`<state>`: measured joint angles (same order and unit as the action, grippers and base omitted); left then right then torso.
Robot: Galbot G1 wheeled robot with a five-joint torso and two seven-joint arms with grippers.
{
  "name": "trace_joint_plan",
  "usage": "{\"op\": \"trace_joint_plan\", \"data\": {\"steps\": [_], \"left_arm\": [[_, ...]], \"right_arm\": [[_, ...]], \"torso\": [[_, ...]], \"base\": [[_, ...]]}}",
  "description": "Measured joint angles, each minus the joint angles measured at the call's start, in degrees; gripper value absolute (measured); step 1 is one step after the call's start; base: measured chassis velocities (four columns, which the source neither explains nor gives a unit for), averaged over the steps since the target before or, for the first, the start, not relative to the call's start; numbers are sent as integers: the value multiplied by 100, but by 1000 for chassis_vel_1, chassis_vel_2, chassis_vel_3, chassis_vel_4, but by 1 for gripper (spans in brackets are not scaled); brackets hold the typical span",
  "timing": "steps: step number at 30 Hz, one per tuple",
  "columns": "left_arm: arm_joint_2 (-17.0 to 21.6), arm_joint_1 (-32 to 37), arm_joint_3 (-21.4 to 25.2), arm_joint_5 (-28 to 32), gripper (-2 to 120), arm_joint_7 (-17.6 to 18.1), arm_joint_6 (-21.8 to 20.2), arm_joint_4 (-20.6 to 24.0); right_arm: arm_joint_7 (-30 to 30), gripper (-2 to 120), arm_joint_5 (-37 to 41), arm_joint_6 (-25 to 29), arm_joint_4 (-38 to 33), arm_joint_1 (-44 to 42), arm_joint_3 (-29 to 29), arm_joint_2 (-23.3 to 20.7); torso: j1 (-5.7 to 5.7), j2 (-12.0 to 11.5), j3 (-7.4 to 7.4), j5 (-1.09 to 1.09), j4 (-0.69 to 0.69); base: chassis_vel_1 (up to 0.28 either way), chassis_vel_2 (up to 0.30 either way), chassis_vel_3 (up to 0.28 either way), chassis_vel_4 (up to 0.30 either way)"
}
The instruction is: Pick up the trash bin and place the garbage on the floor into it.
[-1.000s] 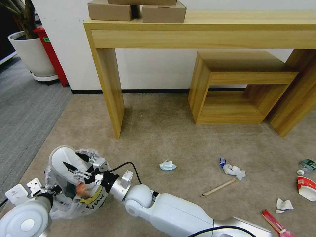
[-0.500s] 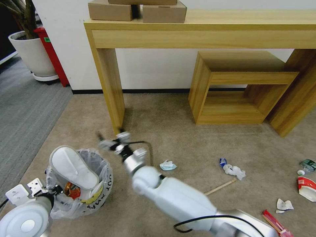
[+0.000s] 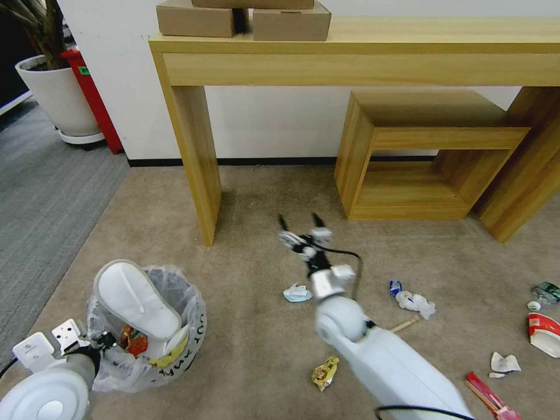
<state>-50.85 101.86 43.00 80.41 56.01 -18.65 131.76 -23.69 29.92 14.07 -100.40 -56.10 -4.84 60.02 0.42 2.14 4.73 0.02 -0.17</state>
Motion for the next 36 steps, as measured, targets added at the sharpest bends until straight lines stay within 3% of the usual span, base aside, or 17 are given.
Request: {"op": "trace_joint_plan", "data": {"steps": [3, 6, 11, 15, 18, 25, 26, 27, 30, 34, 36], "left_arm": [[-84, 115, -8, -120, 0, -66, -14, 30], [-344, 423, 106, -341, 0, -167, -25, 128], [-406, 430, 88, -402, 0, -176, -28, 159], [-414, 366, -10, -455, 0, -184, -40, 98], [-394, 359, -37, -471, 0, -189, -44, 68], [-361, 335, -53, -500, 0, -227, -44, 27], [-363, 359, -48, -529, 0, -237, -44, 18], [-363, 359, -48, -529, 0, -237, -44, 18], [-399, 408, -45, -597, 0, -263, -44, -2], [-468, 387, -82, -671, 0, -290, -43, -63], [-535, 376, -134, -763, 0, -335, -42, -140]], "right_arm": [[-87, 100, -60, -63, -233, -276, 188, -300], [-587, 100, -14, -497, -637, -594, 249, -754], [-1107, 100, 166, -978, -851, -849, 321, -1024], [-2451, 100, 1307, -2043, -1114, -1115, 302, -1307], [-2734, 100, 1853, -2293, -1156, -1188, 230, -1389], [-2258, 100, 1994, -2099, -1217, -1290, -123, -1771], [-1847, 100, 1706, -1766, -1194, -1360, -278, -2008], [-1847, 100, 1706, -1766, -1194, -1360, -278, -2008], [-1290, 100, 629, -1040, -890, -1440, -587, -2517], [-1546, 100, 623, -1147, -790, -1546, -774, -2650], [-2062, 100, 1193, -1476, -812, -1667, -865, -2433]], "torso": [[0, 0, -1, 1, 1], [0, 0, 0, 1, 6], [0, 0, 0, 1, 6], [0, 0, 0, -1, 3], [0, 0, 0, -1, 5], [0, 0, 0, 1, 4], [0, 0, 0, 0, 5], [0, 0, 0, 0, 5], [0, 0, 0, -4, 4], [0, 0, 0, -2, 4], [0, 0, 0, -1, 3]], "base": [[0, 0, 0, 0], [0, 0, 0, 0], [0, 0, 0, 0], [0, 0, 0, 0], [0, 0, 0, 0], [0, 0, 0, 0], [0, 0, 0, 0], [0, 0, 0, 0], [0, 0, 0, 0], [0, 0, 0, 0], [0, 0, 0, 0]]}}
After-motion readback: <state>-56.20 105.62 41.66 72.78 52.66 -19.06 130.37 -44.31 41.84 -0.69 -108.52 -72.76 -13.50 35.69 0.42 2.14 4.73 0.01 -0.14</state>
